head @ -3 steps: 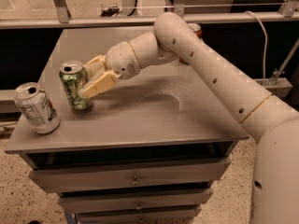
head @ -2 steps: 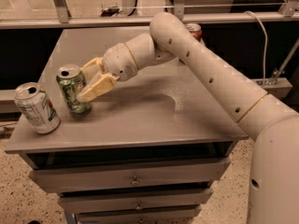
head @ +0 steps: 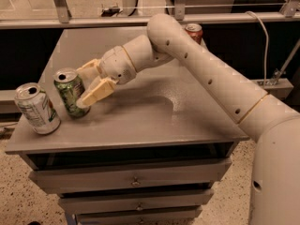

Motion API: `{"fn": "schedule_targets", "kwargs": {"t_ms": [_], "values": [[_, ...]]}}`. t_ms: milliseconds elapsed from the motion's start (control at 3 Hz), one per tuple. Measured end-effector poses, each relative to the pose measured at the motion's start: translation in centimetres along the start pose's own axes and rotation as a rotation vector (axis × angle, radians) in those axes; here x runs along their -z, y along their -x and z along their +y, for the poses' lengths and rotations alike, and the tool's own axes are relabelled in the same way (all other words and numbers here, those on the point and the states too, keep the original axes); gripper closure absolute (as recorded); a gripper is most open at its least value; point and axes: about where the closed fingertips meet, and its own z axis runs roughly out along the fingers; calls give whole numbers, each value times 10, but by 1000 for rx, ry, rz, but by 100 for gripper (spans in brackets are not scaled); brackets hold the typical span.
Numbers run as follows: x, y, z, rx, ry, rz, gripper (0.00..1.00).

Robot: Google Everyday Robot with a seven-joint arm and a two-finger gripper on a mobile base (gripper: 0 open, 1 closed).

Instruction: Move green can near 7up can

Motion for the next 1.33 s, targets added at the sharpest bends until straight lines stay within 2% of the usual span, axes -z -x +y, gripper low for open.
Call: {"fn": "schedule_targets", "kwargs": {"t_ms": [333,667,1000,1333], "values": [[3,-3,5,-4,-18,8,0],[17,-1,7,1,-57,19,0],[74,10,6,28,-194,47,0],[172,36,18,76,-438,67,0]]}}
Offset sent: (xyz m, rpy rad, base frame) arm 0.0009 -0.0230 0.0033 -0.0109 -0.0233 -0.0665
